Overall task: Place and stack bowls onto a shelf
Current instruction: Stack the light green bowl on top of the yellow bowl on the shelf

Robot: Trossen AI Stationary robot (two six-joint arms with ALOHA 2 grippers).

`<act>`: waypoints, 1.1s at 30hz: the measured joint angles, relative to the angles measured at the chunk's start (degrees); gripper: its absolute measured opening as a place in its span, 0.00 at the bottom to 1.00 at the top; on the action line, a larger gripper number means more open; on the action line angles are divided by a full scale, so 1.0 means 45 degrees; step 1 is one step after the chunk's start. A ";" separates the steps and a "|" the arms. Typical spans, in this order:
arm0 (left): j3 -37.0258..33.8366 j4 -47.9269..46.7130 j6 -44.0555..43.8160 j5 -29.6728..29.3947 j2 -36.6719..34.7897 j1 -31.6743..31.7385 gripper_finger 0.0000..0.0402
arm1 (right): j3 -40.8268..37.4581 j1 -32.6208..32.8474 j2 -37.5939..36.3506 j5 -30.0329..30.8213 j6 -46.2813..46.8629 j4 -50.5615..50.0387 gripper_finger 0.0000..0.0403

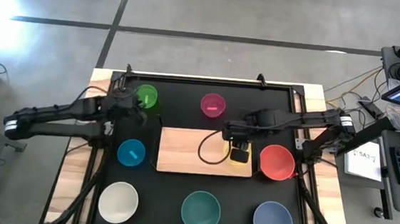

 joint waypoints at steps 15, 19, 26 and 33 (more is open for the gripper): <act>0.2254 -0.0670 0.1091 0.2740 0.4413 0.2934 0.24 | -0.0004 -0.0075 -0.0362 0.0203 -0.0437 -0.0112 0.28; 0.2561 -0.0651 0.1325 0.2745 0.5446 0.3233 0.24 | -0.0005 -0.0075 -0.0366 0.0203 -0.0447 -0.0154 0.29; 0.2637 -0.0913 0.1691 0.2745 0.7076 0.3820 0.24 | -0.0005 -0.0075 -0.0366 0.0198 -0.0437 -0.0199 0.32; 0.2575 -0.0795 0.1854 0.2683 0.8206 0.4045 0.24 | -0.0005 -0.0075 -0.0366 0.0198 -0.0452 -0.0204 0.32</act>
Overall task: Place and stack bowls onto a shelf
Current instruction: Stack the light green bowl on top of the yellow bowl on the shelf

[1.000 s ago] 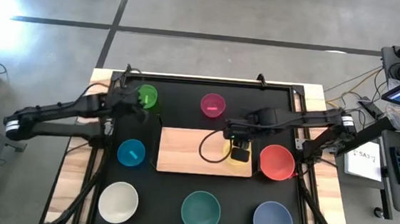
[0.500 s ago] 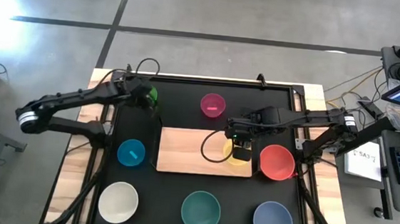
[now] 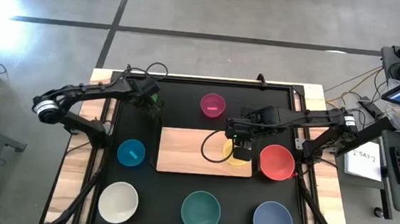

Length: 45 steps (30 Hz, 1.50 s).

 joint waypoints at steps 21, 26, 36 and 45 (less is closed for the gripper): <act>0.0097 0.0838 0.0839 0.0669 0.2122 0.0087 0.02 | 0.0000 0.0000 0.0000 0.0000 -0.0117 -0.0029 0.31; 0.0108 0.0835 0.0864 0.0698 0.2061 0.0107 0.00 | -0.0002 0.0000 0.0000 0.0000 -0.0112 -0.0038 0.31; 0.2713 -0.0490 0.2003 0.1850 0.1967 0.0141 0.00 | -0.0005 0.0000 0.0000 0.0000 -0.0108 -0.0063 0.27; 0.6472 -0.1408 0.5103 0.3699 0.1926 0.0065 0.00 | -0.0003 0.0000 0.0000 0.0089 -0.0117 -0.0005 0.29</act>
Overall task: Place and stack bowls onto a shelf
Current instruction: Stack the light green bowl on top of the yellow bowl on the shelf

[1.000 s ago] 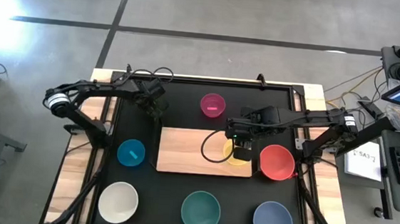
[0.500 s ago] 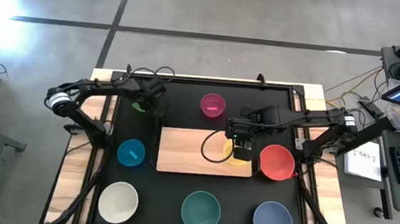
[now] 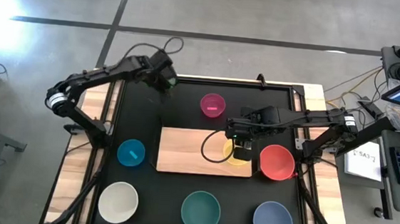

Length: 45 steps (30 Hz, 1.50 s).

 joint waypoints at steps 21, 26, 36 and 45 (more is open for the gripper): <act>0.0327 0.0524 0.5304 0.4697 -0.0368 -0.6015 0.00 | -0.0001 0.0032 -0.0034 -0.0923 -0.3886 0.3727 0.29; 0.0325 0.0629 0.5299 0.4684 -0.0368 -0.7161 0.00 | -0.0001 0.0034 -0.0034 -0.2962 -0.4342 0.4694 0.30; 0.0318 0.1367 0.5219 0.5489 -0.0363 -0.9174 0.00 | -0.0001 0.0211 -0.0034 -0.4489 -0.5262 0.5957 0.33; 0.0288 0.3138 0.5492 0.5930 -0.0343 -0.9459 0.00 | -0.0001 0.0626 0.0026 -0.4509 -0.6037 0.6740 0.33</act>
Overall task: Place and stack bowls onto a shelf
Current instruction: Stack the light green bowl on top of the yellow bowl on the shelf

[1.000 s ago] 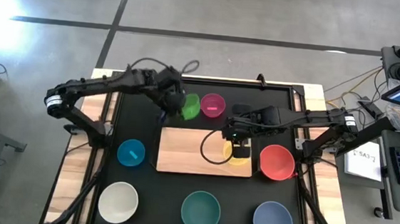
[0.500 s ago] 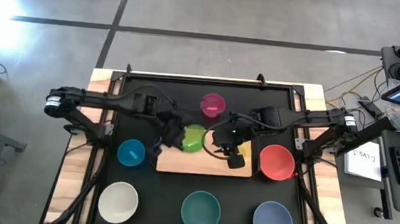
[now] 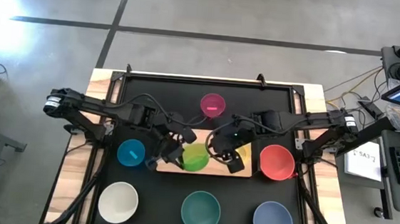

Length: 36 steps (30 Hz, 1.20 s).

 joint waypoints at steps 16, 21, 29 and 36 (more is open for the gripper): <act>0.0001 0.0920 0.0516 0.0256 0.0052 -0.0136 0.00 | 0.0005 0.0234 0.0037 -0.2060 -0.0634 0.0174 0.32; 0.0001 0.1013 0.0984 0.0227 0.0053 -0.0136 0.00 | 0.0005 0.0238 0.0037 -0.2289 -0.0659 0.0158 0.28; 0.0001 0.1433 0.1045 0.0322 0.0053 -0.0136 0.01 | 0.0005 0.0253 0.0037 -0.2741 -0.0850 0.0027 0.13; 0.0006 0.2290 0.0803 0.0230 0.0087 -0.0126 0.13 | 0.0005 0.0268 0.0047 -0.3992 -0.0697 -0.0236 0.03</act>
